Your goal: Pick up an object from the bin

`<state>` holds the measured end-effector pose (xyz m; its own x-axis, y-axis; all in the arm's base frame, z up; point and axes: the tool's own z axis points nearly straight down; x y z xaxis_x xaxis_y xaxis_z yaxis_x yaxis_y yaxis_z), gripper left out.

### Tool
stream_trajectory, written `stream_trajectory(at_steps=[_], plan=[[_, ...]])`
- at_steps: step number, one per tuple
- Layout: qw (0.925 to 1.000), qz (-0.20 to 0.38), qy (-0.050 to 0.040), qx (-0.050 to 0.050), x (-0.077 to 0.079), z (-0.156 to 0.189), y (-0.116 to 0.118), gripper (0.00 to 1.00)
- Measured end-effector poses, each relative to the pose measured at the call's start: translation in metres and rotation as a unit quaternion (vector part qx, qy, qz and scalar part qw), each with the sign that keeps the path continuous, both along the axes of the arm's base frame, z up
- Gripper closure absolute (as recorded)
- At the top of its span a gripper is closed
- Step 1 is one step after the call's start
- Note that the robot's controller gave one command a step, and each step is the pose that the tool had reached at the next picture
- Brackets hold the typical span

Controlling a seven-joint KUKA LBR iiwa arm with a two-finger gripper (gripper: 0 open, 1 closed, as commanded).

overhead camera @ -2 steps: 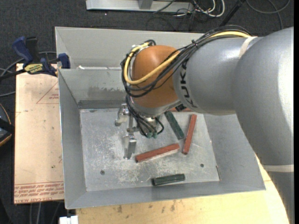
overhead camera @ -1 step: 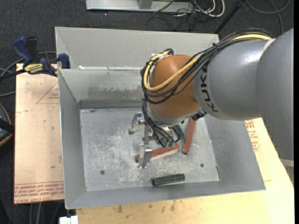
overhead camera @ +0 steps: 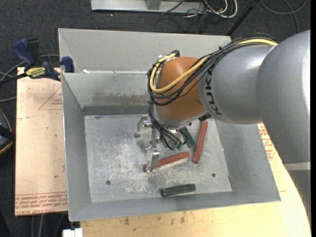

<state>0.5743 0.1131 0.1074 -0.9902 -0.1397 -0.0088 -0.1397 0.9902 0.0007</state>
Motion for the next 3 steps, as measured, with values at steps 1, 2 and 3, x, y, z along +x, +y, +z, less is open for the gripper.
stream_trajectory(at_steps=[1,2,3], plan=[[0.9997,0.024,-0.0042,0.001,-0.033,-0.028,-0.047,1.00],[0.9997,0.024,-0.0041,0.001,-0.033,-0.028,-0.047,1.00],[0.9997,0.023,0.0049,0.000,-0.033,-0.009,-0.051,1.00]])
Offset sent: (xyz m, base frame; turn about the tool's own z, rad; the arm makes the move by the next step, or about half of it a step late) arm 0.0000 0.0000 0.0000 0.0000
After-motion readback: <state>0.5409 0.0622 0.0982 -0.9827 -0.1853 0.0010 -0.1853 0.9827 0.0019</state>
